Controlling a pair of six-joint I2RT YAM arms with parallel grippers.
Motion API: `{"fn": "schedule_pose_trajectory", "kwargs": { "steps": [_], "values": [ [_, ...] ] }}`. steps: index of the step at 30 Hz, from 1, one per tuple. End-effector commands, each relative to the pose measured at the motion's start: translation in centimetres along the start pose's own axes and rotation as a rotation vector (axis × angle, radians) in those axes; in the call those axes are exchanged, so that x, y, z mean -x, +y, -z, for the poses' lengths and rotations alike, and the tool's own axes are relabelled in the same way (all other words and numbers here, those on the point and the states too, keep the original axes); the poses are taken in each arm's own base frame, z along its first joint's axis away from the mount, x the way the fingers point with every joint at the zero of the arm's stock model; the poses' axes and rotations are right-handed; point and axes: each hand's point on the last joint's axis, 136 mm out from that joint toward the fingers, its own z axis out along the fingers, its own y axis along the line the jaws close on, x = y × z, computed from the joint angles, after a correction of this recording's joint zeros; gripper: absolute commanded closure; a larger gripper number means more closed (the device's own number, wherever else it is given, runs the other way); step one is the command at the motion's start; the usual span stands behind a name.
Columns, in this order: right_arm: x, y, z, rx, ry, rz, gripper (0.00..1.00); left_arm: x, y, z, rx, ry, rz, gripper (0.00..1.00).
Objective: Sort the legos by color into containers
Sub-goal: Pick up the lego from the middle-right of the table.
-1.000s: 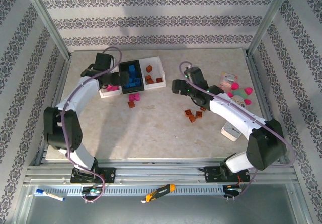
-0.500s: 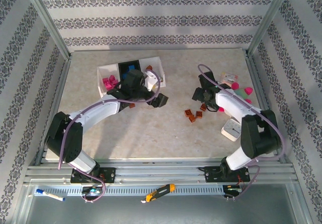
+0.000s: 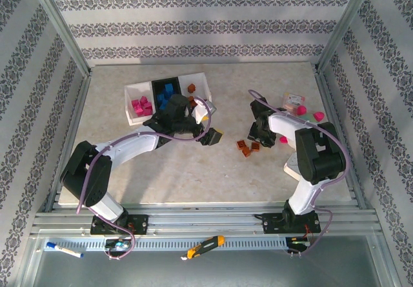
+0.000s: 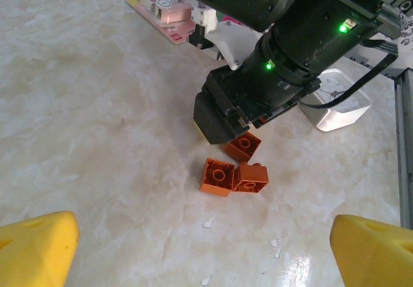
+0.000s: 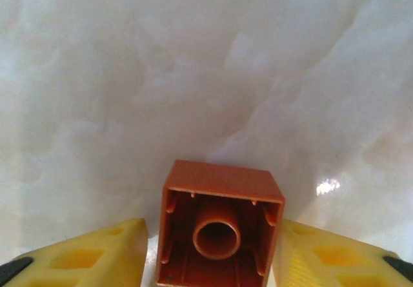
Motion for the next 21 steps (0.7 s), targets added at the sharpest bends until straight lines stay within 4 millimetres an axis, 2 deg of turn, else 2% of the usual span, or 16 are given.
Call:
{"fn": "schedule_pose_trajectory", "kwargs": {
  "steps": [1, 6, 10, 13, 16, 21],
  "values": [
    [1.0, 0.8, -0.3, 0.025, -0.003, -0.001, 0.53, 2.1, -0.8, 0.3, -0.018, -0.086, -0.068, 0.01],
    [1.4, 1.0, 0.2, 0.035, -0.008, 0.009, 0.66, 2.0, -0.7, 0.0, -0.016, -0.098, -0.059, 0.01],
    [1.7, 1.9, 1.7, 0.074, -0.025, 0.036, 0.68, 1.8, -0.2, 0.1, 0.004, -0.102, -0.045, 0.01],
    [2.1, 3.6, 3.4, 0.115, -0.062, 0.109, 0.68, 1.2, 0.1, 0.2, 0.028, -0.101, -0.023, 0.01],
    [2.6, 6.4, 5.2, 0.168, -0.112, 0.198, 0.69, 0.8, 0.3, 0.6, 0.057, -0.115, -0.005, 0.01],
    [3.7, 13.1, 8.2, 0.28, -0.207, 0.352, 0.69, -0.6, 0.6, 1.9, 0.112, -0.109, 0.019, 0.01]
  ]
}}
